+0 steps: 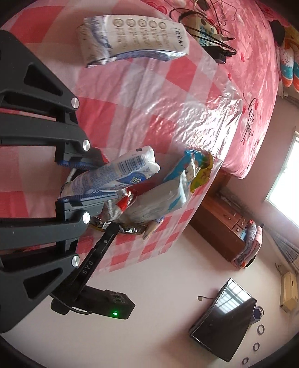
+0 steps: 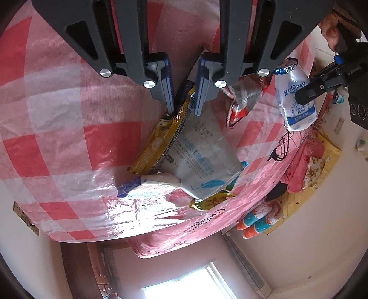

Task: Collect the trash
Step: 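Grasp the gold snack bag with the right tool while the left tool holds the pouch, then carry the pouch and gold bag over the orange bucket and open both tools, then move both open tools back over the table, then grasp the yellow snack bag with the left tool while the right tool grasps the blue tissue pack, then lift the yellow snack bag and blue tissue pack above the table with both tools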

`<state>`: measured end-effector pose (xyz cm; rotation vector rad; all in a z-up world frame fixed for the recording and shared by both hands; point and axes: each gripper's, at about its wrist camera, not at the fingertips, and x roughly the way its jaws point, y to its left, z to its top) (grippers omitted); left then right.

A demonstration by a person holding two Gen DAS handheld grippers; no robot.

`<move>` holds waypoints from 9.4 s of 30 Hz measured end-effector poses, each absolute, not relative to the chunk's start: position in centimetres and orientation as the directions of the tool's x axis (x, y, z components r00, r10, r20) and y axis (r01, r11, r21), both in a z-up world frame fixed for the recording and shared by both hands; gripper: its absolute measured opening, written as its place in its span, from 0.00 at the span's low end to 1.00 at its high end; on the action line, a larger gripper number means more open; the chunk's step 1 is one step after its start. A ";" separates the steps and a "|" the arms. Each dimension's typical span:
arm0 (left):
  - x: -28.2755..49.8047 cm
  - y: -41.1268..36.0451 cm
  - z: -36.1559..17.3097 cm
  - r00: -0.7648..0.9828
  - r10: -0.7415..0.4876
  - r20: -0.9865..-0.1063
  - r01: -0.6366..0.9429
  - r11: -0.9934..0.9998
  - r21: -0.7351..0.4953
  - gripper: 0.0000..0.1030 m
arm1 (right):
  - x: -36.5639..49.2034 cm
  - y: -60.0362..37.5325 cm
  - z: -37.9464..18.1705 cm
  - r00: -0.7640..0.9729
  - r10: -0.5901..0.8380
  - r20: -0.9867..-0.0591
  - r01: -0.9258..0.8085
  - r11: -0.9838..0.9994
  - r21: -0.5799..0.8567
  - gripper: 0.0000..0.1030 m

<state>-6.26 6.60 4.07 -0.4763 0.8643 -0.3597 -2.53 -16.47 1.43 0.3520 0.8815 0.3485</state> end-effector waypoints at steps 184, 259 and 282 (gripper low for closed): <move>16.0 0.3 6.2 0.529 -0.312 -0.790 0.162 0.950 -0.267 0.79 | -0.7 -19.7 5.5 0.596 0.379 -0.708 -0.180 0.922 0.342 0.89; -0.3 5.5 4.5 0.590 -0.428 -0.685 0.163 0.894 -0.418 0.41 | -9.7 -14.4 6.6 0.666 0.449 -0.596 -0.291 0.892 0.346 0.50; -6.4 15.0 5.2 0.662 -0.423 -0.619 0.088 0.864 -0.496 0.41 | -11.8 -7.8 8.1 0.627 0.479 -0.614 -0.372 0.877 0.304 0.50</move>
